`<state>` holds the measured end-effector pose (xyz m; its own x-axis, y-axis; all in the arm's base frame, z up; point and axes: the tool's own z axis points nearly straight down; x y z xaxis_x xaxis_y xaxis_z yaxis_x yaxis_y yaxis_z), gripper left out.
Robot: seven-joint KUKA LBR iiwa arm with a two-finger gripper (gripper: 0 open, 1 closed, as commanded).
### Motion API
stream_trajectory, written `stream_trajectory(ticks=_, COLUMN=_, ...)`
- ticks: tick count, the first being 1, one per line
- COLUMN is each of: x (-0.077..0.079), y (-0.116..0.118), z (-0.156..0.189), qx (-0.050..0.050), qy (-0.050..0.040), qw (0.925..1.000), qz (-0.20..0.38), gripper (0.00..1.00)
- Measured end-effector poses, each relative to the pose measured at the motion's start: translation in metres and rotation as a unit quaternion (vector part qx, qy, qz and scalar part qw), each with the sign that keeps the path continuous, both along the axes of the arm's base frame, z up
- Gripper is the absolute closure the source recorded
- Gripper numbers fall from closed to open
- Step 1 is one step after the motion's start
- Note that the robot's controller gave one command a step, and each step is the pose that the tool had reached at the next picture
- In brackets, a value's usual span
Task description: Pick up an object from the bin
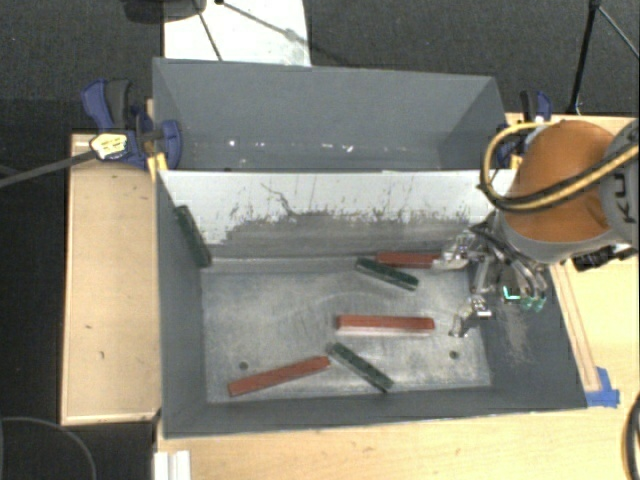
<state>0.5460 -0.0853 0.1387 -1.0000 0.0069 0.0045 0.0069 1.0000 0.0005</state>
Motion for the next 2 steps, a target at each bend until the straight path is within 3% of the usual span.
stream_trajectory(ticks=1, x=0.002, y=0.0, z=0.004, qx=-0.001, qy=-0.0037, qw=1.0, qz=0.001, gripper=0.0)
stream_trajectory(ticks=2, x=0.013, y=0.041, z=-0.062, qx=-0.001, qy=-0.0144, qw=0.9997, qz=0.018, gripper=1.0)
